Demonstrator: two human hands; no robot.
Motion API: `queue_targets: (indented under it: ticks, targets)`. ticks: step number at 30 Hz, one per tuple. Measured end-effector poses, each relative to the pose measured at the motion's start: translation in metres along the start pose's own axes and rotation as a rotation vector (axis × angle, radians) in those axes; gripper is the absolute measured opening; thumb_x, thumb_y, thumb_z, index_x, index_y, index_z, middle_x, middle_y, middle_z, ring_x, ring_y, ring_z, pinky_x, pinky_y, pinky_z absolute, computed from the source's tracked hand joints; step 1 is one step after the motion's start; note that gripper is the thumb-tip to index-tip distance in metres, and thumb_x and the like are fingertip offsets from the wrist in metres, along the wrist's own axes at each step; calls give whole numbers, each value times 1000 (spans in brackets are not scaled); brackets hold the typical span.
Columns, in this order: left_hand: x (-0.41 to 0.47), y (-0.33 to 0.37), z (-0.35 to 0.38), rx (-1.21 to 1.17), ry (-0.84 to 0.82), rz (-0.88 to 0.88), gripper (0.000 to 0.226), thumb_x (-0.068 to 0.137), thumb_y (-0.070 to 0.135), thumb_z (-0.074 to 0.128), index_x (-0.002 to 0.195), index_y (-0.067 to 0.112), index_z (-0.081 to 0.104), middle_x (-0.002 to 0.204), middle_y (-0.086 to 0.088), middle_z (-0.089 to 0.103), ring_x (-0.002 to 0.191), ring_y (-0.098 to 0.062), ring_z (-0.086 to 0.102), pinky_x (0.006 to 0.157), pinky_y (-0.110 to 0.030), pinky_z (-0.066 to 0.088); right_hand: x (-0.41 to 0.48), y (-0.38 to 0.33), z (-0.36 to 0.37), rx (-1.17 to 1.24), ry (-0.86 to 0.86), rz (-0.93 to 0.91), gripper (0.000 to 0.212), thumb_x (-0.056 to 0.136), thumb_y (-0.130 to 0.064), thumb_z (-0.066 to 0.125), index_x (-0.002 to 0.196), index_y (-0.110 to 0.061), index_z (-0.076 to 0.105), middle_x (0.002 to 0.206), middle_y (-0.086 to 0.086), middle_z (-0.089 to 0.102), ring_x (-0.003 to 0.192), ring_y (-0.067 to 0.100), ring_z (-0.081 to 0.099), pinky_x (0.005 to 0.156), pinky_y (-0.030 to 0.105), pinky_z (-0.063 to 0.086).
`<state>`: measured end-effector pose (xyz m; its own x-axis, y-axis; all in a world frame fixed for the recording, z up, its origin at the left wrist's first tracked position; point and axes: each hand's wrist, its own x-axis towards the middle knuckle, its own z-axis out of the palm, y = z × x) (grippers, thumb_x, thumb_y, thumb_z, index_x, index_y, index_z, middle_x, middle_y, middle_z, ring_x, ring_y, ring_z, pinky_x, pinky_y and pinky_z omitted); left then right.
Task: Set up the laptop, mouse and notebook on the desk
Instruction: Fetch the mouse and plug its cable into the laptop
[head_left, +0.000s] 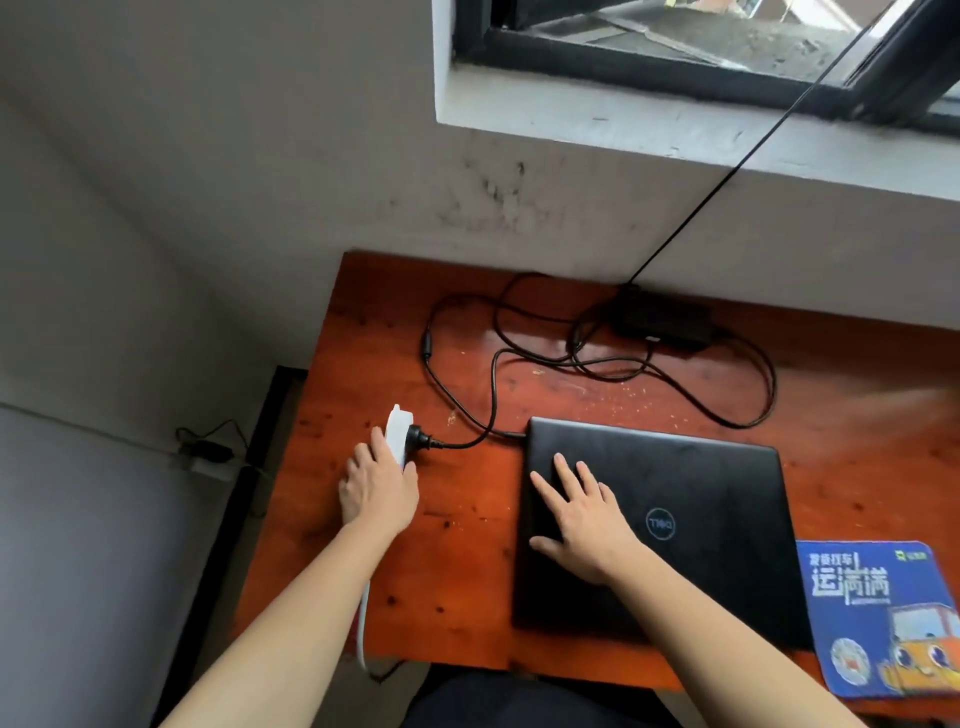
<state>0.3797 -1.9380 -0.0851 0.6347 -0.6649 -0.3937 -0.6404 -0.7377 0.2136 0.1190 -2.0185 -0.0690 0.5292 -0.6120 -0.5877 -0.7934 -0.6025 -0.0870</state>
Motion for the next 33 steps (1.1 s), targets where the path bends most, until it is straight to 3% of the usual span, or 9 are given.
queue_targets:
  ticks: [9,16,26,33]
  targets:
    - [-78,-10,-49,59,281,-66,69,99,51,39,154,13,22,153,-14,37,136,-32,42,106,-46,41,5,36,-61,-71,402,-168,78,97,-64,37,160,-24,15,168,15,5,155,34,5,122,47,16]
    - [-211,-10,-60,72,534,-237,66,99,54,35,153,17,30,158,-15,32,144,-36,32,110,-56,36,-25,15,-81,59,618,-447,76,95,-61,47,157,-20,30,166,19,15,151,41,18,119,53,26]
    - [-467,-101,-102,226,782,-682,67,97,63,20,156,32,23,165,-14,12,148,-41,15,111,-68,23,-158,-185,-78,94,618,-1046,75,95,-66,38,158,-26,25,166,18,13,152,39,15,119,55,21]
    - [-656,-183,-75,181,928,-1019,76,92,71,24,156,32,23,166,-13,9,149,-42,14,110,-69,23,-310,-312,-24,-23,597,-1356,78,95,-75,20,160,-34,5,169,11,-3,155,33,0,124,51,8]
